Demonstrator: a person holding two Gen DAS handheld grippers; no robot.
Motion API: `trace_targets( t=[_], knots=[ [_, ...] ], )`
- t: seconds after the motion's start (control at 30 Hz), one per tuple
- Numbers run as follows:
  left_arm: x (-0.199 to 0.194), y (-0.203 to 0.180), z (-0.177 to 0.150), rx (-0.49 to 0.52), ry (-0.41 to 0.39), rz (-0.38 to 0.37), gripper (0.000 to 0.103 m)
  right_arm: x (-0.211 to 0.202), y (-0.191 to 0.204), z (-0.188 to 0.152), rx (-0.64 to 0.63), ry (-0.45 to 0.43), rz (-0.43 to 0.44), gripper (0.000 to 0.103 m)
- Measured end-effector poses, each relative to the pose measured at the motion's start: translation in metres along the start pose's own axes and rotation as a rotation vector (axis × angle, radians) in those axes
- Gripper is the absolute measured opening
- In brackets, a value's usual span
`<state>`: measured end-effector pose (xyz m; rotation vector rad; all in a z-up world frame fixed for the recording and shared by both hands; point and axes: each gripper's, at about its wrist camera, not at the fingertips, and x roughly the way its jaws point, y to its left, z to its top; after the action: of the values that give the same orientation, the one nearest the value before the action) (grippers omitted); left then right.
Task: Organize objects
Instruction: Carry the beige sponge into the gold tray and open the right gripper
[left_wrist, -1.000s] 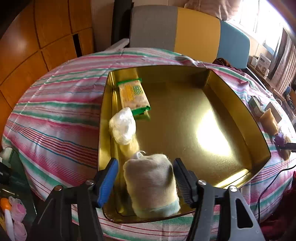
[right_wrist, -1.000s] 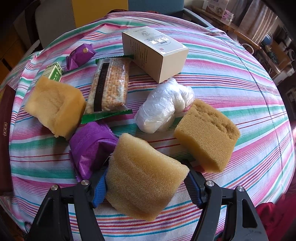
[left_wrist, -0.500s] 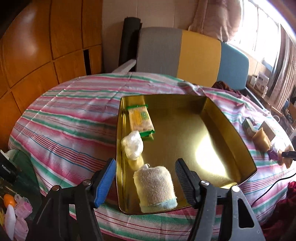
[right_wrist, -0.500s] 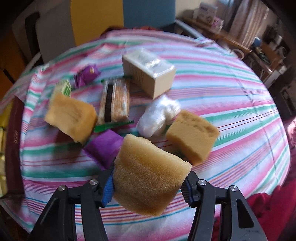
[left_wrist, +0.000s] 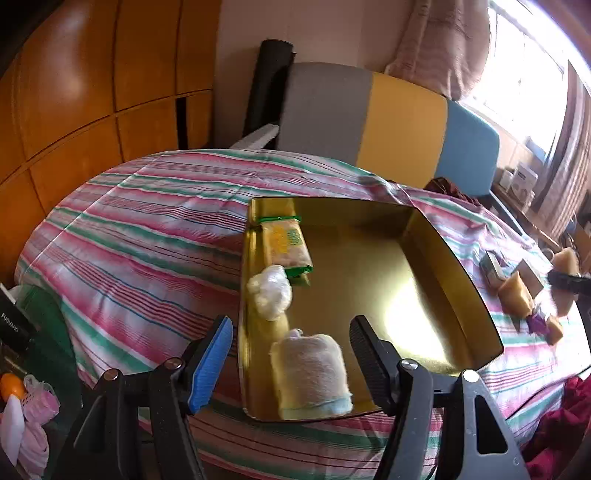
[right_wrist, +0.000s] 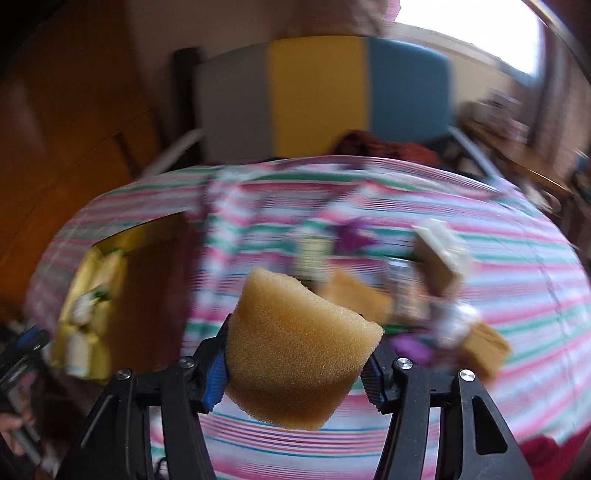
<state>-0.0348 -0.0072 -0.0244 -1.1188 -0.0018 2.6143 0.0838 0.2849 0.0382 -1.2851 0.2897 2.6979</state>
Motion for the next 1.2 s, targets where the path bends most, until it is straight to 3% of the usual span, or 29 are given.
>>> trace_targets(
  t=[0.17, 0.33, 0.7, 0.9, 1.2],
  knots=[
    [-0.005, 0.021, 0.001, -0.066, 0.005, 0.012, 0.067, 0.035, 0.082, 0.011, -0.093, 0.053, 0.192, 0.06],
    [-0.005, 0.04, -0.003, -0.122, 0.014, 0.037, 0.067, 0.078, 0.15, 0.025, -0.169, 0.1, 0.298, 0.06],
    [0.003, 0.061, -0.008, -0.177, 0.033, 0.045, 0.067, 0.176, 0.268, 0.016, -0.311, 0.267, 0.312, 0.065],
    [0.007, 0.064, -0.01, -0.183, 0.046, 0.043, 0.07, 0.189, 0.29, 0.006, -0.335, 0.3, 0.349, 0.085],
    [0.006, 0.059, -0.01, -0.167, 0.034, 0.052, 0.072, 0.169, 0.264, 0.015, -0.252, 0.239, 0.397, 0.094]
  ],
)
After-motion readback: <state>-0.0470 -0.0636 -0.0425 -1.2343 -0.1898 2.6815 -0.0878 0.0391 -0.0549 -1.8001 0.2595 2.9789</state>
